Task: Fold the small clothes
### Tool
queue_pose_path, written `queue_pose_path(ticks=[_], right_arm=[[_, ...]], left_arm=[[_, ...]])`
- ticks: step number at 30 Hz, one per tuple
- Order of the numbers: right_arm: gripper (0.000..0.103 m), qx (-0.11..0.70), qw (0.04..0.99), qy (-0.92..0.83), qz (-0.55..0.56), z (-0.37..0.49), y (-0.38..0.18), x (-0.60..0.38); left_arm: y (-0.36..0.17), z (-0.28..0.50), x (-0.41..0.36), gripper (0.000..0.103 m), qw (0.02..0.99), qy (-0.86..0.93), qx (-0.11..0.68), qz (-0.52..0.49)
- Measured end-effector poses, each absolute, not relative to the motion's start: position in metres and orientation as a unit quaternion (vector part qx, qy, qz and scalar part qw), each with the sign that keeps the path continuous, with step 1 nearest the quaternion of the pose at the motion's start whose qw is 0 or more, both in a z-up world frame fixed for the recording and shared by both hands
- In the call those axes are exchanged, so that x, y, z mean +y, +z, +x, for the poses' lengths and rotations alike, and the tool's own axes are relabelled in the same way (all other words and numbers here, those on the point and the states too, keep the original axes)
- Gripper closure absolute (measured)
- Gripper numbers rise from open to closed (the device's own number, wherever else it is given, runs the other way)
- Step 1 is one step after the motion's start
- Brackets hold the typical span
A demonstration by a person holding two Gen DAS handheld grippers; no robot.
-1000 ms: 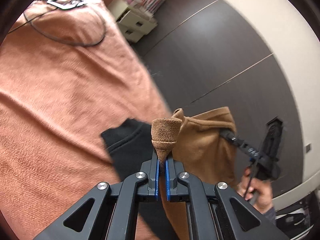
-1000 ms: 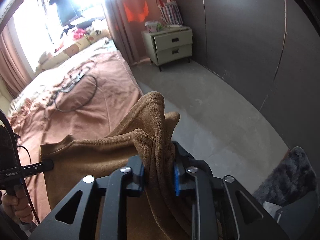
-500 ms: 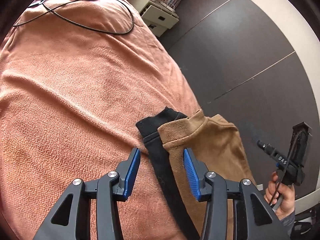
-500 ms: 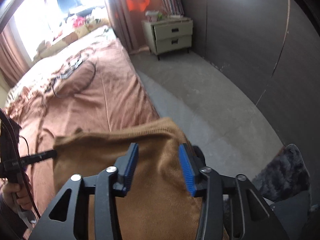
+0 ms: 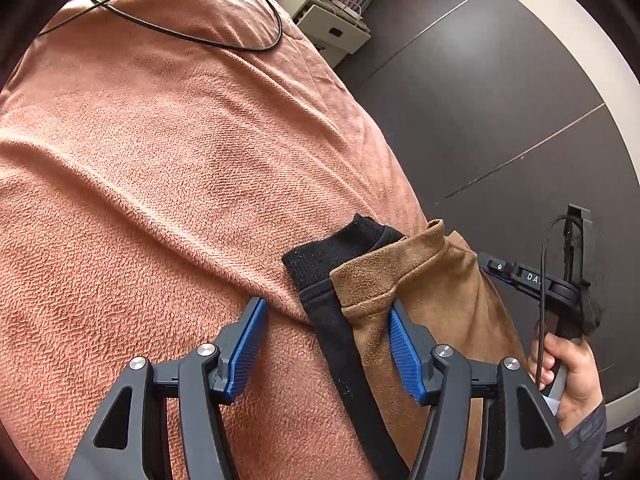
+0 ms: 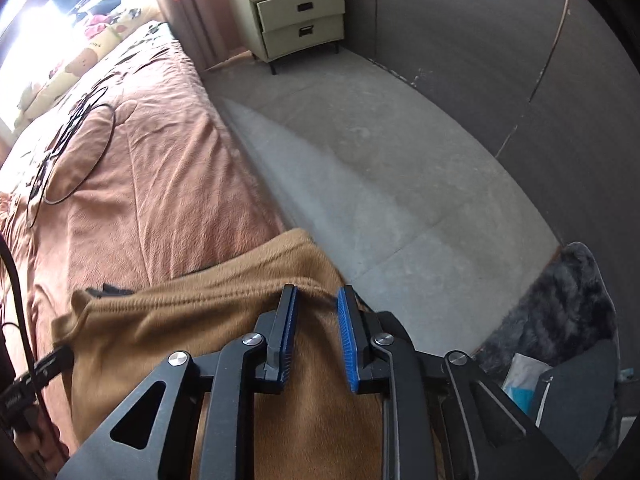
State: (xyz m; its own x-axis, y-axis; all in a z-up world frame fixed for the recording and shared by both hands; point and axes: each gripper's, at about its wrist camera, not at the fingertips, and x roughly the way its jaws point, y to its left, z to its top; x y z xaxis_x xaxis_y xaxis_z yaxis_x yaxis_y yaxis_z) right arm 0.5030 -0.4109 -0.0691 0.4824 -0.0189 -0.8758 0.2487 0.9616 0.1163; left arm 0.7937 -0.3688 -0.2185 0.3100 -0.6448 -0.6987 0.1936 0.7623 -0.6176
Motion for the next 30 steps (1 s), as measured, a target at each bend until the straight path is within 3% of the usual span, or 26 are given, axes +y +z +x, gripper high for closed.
queue_pose_path(ticks=[8,18,30], right_arm=[[0.085,0.477,0.871,-0.033,0.111,0.443,-0.036,-0.408],[0.085,0.474,0.873,-0.038,0.11,0.334,-0.032,-0.425],[0.085,0.415,0.897,-0.027,0.151,0.246,-0.046,-0.426]], left_arm=[[-0.199,0.774,-0.365,0.04,0.786,-0.267,0.521,-0.2],[-0.185,0.734,-0.384,0.041,0.773,-0.294,0.532,-0.181],[-0.183,0.684,-0.412,0.041,0.754,-0.322,0.552,-0.153]])
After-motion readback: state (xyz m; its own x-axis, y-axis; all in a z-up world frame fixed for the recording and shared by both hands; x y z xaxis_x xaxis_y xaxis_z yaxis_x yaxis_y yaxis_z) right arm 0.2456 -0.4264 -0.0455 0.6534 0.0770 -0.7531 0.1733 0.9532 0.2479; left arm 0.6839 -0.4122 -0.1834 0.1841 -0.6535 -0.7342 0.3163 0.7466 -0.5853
